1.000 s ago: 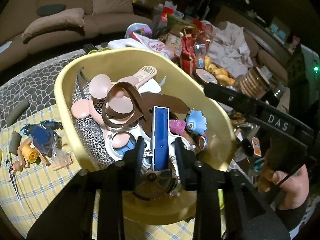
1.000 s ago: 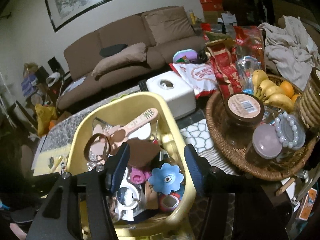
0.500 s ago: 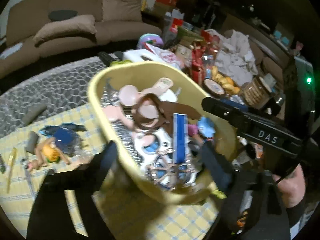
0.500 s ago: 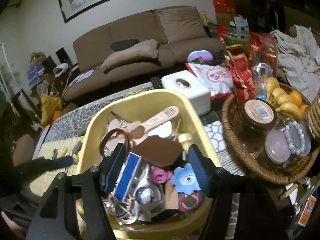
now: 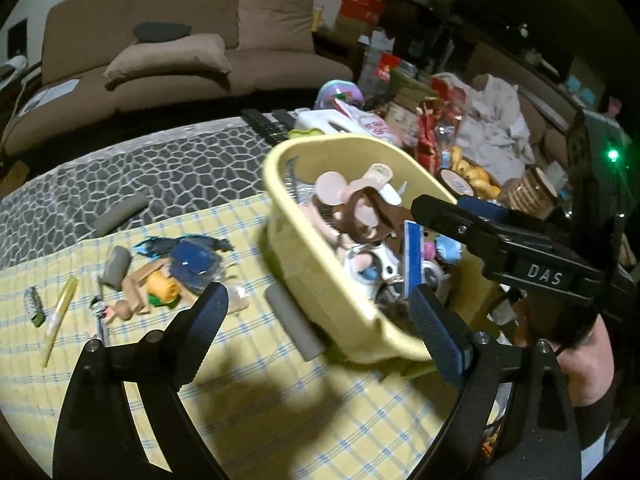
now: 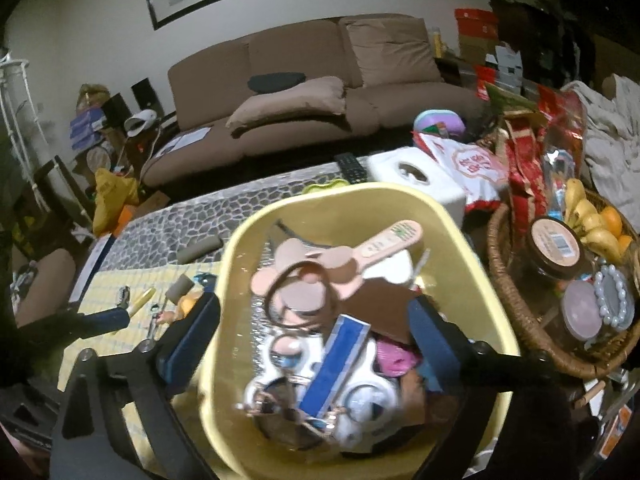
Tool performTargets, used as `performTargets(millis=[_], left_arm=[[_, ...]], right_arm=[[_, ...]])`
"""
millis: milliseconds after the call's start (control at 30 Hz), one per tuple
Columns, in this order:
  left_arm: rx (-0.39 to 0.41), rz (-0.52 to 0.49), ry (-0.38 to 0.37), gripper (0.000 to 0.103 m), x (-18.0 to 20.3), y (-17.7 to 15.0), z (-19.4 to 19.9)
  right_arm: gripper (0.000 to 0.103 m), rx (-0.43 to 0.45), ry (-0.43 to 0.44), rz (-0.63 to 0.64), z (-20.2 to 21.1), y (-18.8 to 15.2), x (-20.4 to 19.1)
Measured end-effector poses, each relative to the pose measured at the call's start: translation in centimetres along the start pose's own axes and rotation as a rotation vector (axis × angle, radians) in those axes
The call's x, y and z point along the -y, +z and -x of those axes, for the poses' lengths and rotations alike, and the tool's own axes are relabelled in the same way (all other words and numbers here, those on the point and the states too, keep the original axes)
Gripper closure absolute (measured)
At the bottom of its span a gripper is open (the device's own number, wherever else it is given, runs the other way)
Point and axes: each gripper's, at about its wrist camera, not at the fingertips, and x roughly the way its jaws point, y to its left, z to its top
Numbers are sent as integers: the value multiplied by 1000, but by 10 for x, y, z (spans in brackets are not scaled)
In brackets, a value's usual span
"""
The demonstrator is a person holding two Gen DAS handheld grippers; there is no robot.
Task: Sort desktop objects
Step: 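Move both grippers back over the scattered objects on the table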
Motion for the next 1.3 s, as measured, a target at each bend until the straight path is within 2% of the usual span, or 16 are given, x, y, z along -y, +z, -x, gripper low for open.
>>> performTargets(millis=[100, 300, 500, 767, 1067, 1300], left_arm=[[9, 10, 32, 12, -10, -3, 10], [35, 62, 72, 0, -37, -9, 30], [41, 111, 103, 0, -68, -18, 47], [36, 181, 195, 0, -115, -43, 66], [9, 268, 247, 0, -178, -74, 70], [-24, 321, 267, 0, -216, -95, 54]], right_arm=[[2, -3, 6, 20, -2, 1, -12], [1, -5, 32, 60, -6, 3, -40], [1, -5, 68, 73, -9, 6, -65], [1, -26, 110, 123, -19, 3, -106], [1, -70, 142, 166, -42, -7, -140], [1, -116, 149, 177, -68, -14, -156]])
